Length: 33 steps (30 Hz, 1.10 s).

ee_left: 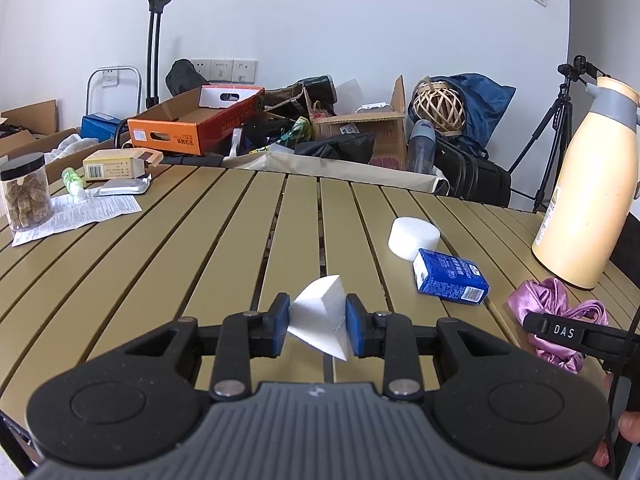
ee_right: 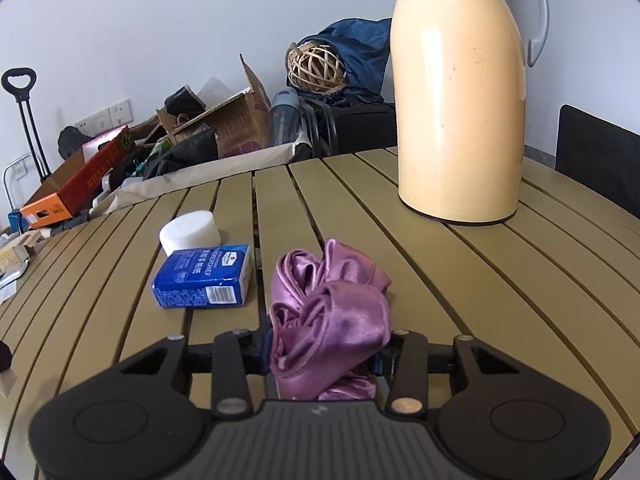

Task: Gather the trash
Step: 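Close the right tool on the pink satin cloth while the left tool holds the triangle, then lift the pink cloth with the right tool while the left tool holds the triangle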

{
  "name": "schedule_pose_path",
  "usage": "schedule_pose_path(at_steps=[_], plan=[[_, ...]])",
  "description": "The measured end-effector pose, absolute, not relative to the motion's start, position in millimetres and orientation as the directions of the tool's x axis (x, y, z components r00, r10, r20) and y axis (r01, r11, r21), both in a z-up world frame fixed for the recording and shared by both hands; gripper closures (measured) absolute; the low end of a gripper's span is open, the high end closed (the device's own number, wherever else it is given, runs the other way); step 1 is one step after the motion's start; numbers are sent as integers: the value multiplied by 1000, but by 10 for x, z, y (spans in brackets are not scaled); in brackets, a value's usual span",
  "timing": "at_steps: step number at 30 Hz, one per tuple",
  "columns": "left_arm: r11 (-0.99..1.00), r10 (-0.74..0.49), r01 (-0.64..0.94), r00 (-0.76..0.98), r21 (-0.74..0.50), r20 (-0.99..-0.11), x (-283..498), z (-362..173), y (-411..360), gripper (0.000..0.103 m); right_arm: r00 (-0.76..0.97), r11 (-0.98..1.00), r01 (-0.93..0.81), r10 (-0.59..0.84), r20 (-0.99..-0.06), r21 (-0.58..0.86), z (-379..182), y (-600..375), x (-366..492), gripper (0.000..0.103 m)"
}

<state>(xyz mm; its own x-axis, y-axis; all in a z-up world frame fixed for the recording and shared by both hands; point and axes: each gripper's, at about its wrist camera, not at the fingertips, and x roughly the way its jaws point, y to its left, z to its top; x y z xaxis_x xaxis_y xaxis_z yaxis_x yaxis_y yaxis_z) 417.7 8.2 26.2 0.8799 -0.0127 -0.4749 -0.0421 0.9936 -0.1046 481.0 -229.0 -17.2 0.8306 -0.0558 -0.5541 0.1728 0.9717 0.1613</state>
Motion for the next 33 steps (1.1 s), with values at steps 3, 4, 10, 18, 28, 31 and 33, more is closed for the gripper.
schedule_pose_path(at_steps=[3,4,10,18,28,31,33], plan=[[994,-7,-45,882,-100,-471,4147,306,78,73,834,968,167,-36,-550,190,-155,-2315,4759,65],[994,-6,-46,883,-99,-469,4132,321,73,73,837,966,164,-29,-546,201,-148,-2325,4735,66],[995,3,-46,892,-84,-452,4026,424,45,73,851,966,134,2,-525,221,-70,-2318,4604,68],[998,20,-45,904,-47,-426,3810,550,-16,73,872,969,70,56,-486,237,79,-2307,4329,68],[999,42,-52,912,-14,-408,3455,635,3,73,891,976,-19,116,-438,218,263,-2225,3875,68],[998,49,-58,913,-11,-406,3339,639,38,73,895,978,-44,129,-426,205,296,-2193,3733,68],[998,54,-63,914,-8,-402,3254,632,60,73,897,978,-59,140,-419,199,305,-2168,3644,68]])
